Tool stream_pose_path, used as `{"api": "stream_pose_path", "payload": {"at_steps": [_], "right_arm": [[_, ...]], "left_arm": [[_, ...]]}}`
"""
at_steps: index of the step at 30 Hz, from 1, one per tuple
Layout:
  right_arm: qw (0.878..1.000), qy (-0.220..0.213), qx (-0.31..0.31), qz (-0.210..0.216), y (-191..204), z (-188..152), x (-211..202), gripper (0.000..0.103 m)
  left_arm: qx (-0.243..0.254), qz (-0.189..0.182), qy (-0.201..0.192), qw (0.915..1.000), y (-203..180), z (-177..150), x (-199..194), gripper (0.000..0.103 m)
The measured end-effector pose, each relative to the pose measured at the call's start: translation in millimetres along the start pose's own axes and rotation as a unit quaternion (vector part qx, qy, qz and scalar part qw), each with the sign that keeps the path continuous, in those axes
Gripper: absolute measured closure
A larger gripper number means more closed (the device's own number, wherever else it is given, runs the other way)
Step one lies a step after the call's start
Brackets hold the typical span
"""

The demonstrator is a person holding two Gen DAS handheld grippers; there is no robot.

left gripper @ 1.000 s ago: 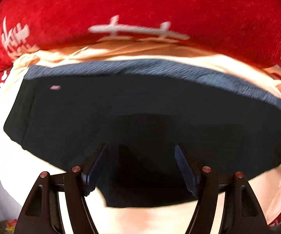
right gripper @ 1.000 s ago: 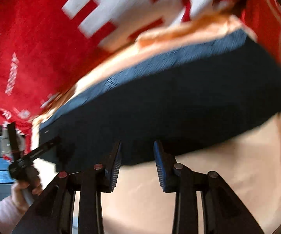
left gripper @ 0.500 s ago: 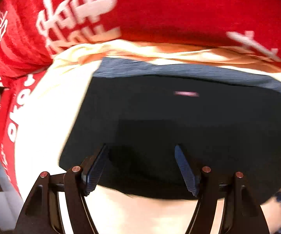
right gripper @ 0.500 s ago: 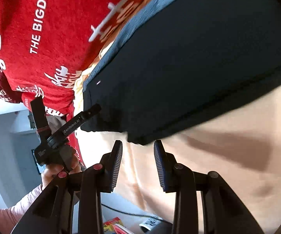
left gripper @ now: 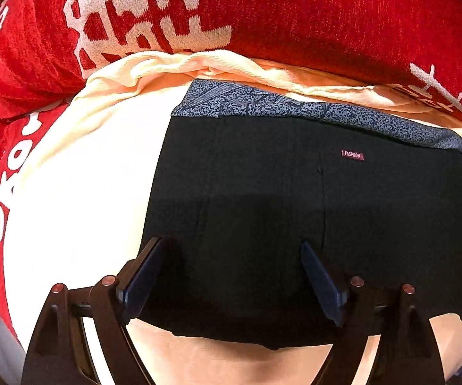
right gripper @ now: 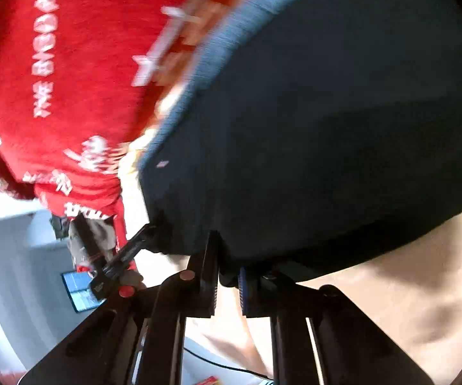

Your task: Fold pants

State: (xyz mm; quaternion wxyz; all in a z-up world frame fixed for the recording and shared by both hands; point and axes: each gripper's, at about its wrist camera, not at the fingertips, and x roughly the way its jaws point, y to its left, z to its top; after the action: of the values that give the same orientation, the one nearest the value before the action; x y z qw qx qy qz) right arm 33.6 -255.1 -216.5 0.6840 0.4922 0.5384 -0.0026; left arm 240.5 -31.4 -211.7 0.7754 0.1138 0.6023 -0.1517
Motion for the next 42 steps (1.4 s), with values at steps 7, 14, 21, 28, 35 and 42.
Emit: {"api": "stream_pose_path", "payload": {"at_steps": [7,14,21,28,35,42], "right_arm": [[0.997,0.012,-0.001,-0.081,-28,-25,12,0.095],[0.987,-0.011,-0.055,-0.151,-23,-13,-61,0.08],[0.99,-0.058,0.054,-0.12,-71,25,-98,0.049],[0.98,-0.117,0.154,-0.046,-116,32,-105,0.095],[0.983,-0.082,0.144,-0.085,-119,21,-114,0.09],[0.974,-0.1,-0.036,-0.2,-69,50,-134,0.064]], "left_arm": [[0.008,0.021,0.007,0.9997,-12,-5,-9,0.016],[0.057,-0.03,-0.007,0.9979,-71,-16,-49,0.016],[0.078,-0.101,0.01,0.9918,-158,-12,-27,0.016],[0.081,-0.089,0.022,0.9925,-187,-39,-10,0.016],[0.098,-0.075,0.032,0.9919,-195,-39,-28,0.016],[0.092,-0.071,0.025,0.9929,-203,-26,-9,0.016]]}}
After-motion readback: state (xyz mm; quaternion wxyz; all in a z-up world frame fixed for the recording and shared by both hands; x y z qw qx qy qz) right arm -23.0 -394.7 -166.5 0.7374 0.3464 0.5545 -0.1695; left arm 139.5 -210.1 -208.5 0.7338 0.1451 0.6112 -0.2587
